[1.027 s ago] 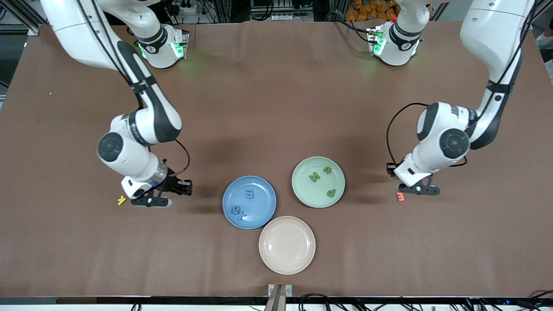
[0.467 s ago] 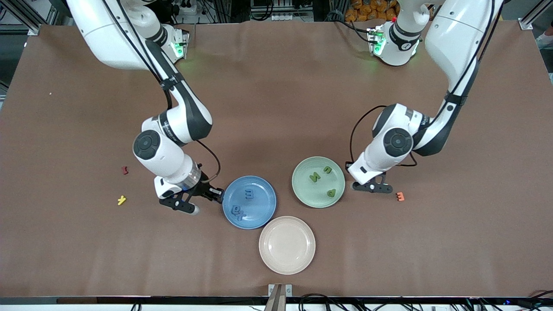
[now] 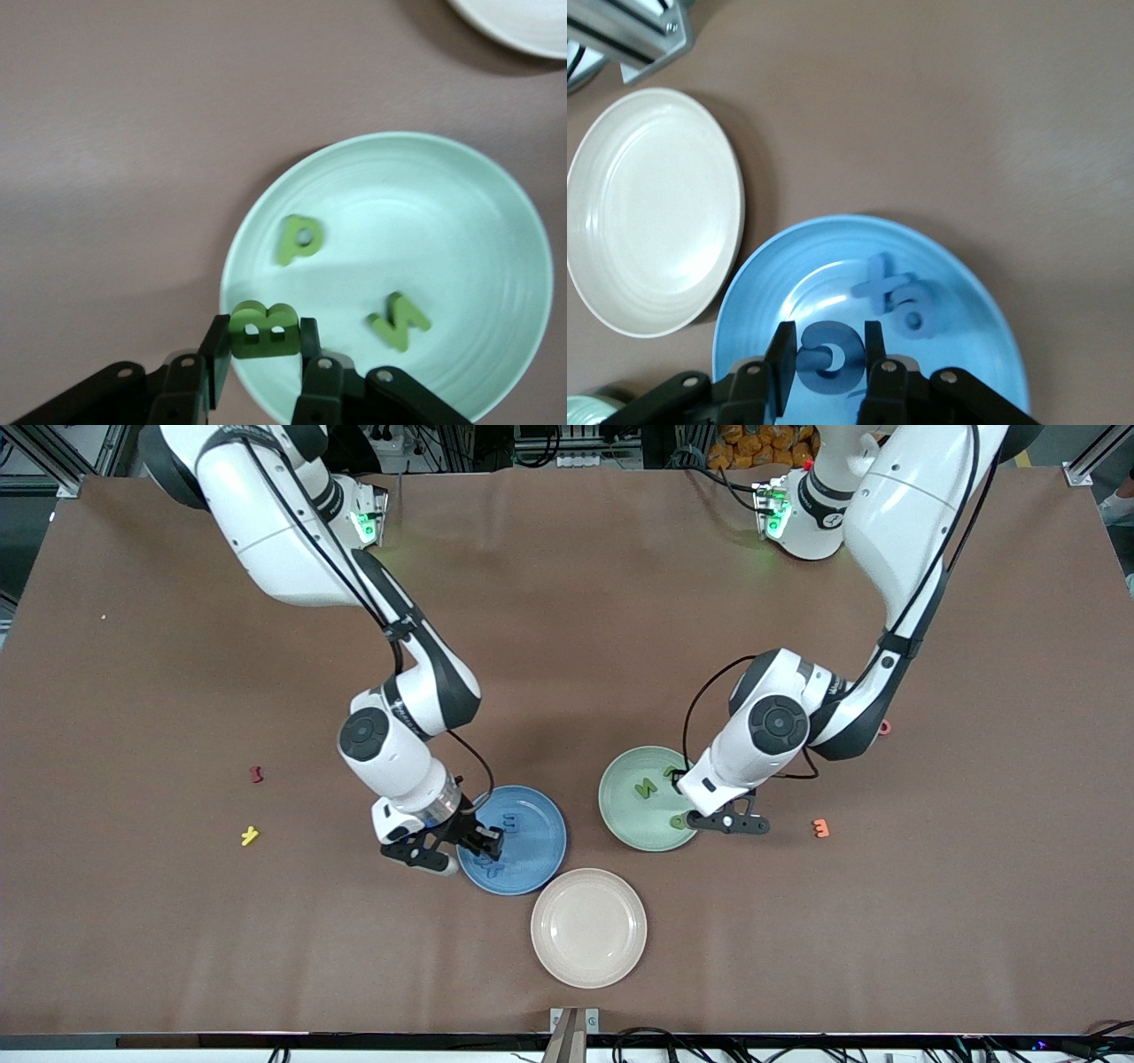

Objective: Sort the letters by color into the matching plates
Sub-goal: 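Carry c and B onto the blue and green plates, open both grippers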

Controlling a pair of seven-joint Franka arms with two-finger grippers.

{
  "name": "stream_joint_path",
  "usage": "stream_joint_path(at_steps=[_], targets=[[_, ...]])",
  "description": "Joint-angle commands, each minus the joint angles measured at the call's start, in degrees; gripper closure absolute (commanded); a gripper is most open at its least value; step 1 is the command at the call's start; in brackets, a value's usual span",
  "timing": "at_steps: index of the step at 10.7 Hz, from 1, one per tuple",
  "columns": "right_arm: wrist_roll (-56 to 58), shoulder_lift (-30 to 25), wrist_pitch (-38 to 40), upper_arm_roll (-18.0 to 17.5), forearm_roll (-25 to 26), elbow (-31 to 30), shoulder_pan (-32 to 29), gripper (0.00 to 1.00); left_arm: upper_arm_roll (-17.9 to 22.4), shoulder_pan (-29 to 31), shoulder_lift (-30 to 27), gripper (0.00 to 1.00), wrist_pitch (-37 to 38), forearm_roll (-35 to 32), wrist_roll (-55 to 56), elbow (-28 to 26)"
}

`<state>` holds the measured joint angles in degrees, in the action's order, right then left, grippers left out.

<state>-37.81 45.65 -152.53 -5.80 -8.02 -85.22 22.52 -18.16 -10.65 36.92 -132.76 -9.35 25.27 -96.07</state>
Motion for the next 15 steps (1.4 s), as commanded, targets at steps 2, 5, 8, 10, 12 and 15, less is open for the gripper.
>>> stream_joint_path(at_steps=[2,5,8,10,12,15], targets=[[-0.4,2.3,-0.1,0.5,-0.1,3.2,1.8,0.00,0.1,-3.1,7.3,1.00,-0.2,0.8,3.7,9.6],[7.5,1.0,3.4,1.6,0.2,2.8,0.1,0.00,0.1,-4.3,9.2,1.00,-0.8,0.8,4.5,12.4],[19.0,-1.8,12.3,3.1,0.2,2.8,-4.9,0.00,0.1,-6.3,11.5,1.00,-7.1,2.5,6.0,12.7],[27.7,-3.2,14.4,3.4,0.3,2.4,-9.8,0.00,0.1,-6.6,12.0,1.00,-8.0,2.5,6.4,13.3],[33.9,-3.7,15.2,5.0,0.2,2.3,-13.5,0.00,0.1,-6.6,12.0,0.72,-8.1,2.8,6.4,13.5],[42.4,-5.6,20.4,8.4,0.3,2.4,-17.5,0.00,0.1,-6.4,11.6,0.00,-8.4,2.8,7.6,13.6]])
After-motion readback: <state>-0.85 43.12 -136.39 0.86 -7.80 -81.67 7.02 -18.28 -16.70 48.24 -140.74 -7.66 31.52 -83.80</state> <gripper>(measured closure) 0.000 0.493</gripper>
